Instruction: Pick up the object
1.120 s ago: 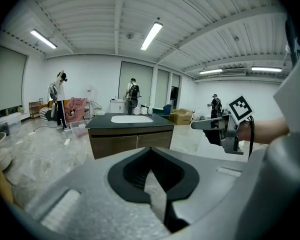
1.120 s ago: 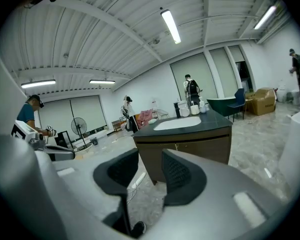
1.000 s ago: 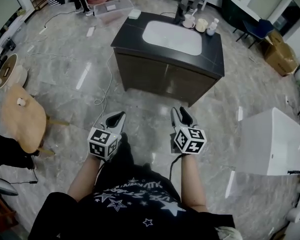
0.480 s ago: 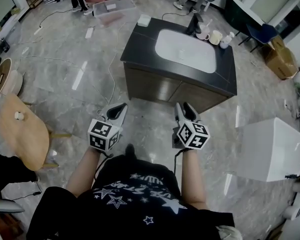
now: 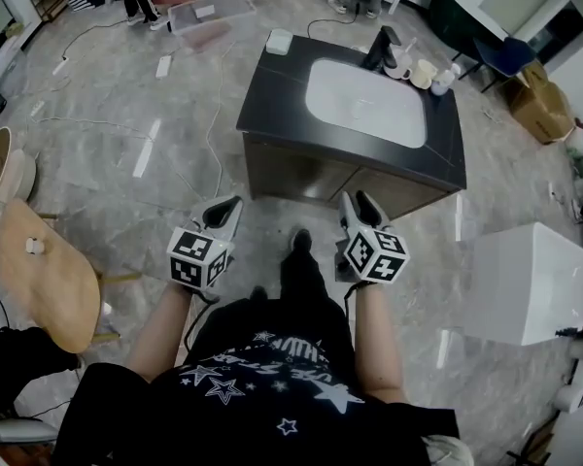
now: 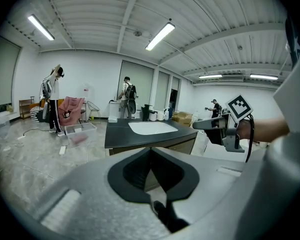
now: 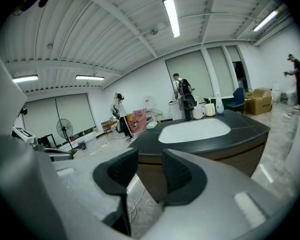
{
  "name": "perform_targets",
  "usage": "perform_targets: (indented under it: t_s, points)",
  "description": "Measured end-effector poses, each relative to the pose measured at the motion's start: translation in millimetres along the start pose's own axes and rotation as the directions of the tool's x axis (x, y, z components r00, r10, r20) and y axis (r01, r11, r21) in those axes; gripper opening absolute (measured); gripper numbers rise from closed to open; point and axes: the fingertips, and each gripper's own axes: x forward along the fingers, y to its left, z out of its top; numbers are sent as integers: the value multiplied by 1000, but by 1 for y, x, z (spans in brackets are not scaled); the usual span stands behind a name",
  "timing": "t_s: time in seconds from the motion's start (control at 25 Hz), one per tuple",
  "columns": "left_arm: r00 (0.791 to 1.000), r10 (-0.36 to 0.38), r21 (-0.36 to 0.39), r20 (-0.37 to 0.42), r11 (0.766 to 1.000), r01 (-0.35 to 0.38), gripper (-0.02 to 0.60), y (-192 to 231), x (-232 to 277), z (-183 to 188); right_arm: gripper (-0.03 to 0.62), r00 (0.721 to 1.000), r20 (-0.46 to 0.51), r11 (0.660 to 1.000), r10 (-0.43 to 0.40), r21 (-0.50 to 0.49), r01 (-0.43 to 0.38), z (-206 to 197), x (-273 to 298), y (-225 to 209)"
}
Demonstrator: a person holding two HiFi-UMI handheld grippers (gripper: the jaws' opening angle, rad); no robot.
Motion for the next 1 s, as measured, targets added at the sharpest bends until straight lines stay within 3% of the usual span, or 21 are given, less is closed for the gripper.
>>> perform_targets:
  t_s: [0.36,1.0]
  points:
    - [1000,12,17,-12,1000,-12,9,36,41,18,155,999,1,999,48,5,-48,27,72,1]
    - [994,107,-19,-37,994,-108,9,167,186,101,155,992,-45,992,117,60,-115,126,315,5]
